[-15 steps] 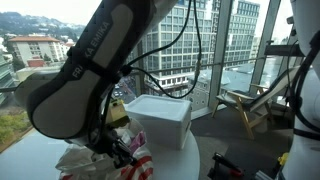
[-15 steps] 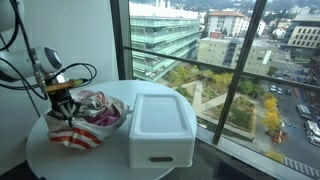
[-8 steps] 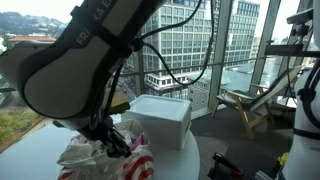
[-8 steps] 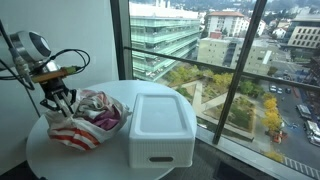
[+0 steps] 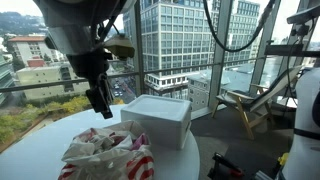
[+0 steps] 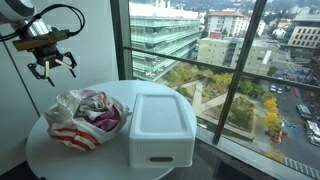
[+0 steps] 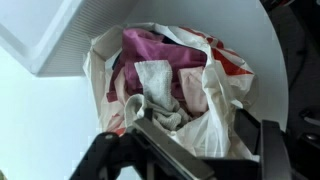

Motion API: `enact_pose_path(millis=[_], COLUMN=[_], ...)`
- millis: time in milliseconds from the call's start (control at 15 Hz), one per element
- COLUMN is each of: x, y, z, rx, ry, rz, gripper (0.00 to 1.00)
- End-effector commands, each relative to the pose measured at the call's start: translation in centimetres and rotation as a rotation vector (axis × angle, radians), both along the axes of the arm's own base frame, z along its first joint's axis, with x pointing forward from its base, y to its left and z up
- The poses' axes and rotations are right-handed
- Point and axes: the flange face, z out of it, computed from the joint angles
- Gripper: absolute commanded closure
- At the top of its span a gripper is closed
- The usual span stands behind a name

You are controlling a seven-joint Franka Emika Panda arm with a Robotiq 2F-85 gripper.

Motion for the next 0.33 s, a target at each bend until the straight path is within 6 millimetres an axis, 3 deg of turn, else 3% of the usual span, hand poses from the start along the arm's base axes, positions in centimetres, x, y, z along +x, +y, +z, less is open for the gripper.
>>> enact_pose_path(millis=[0, 267], x=[1.1, 3.2], y=[-3.5, -6.6], z=[2.2, 1.7], rx=[0.153, 0.315], ry=[-0.066, -0.116], rz=[-0.091, -0.147], gripper=[0.00, 0.00])
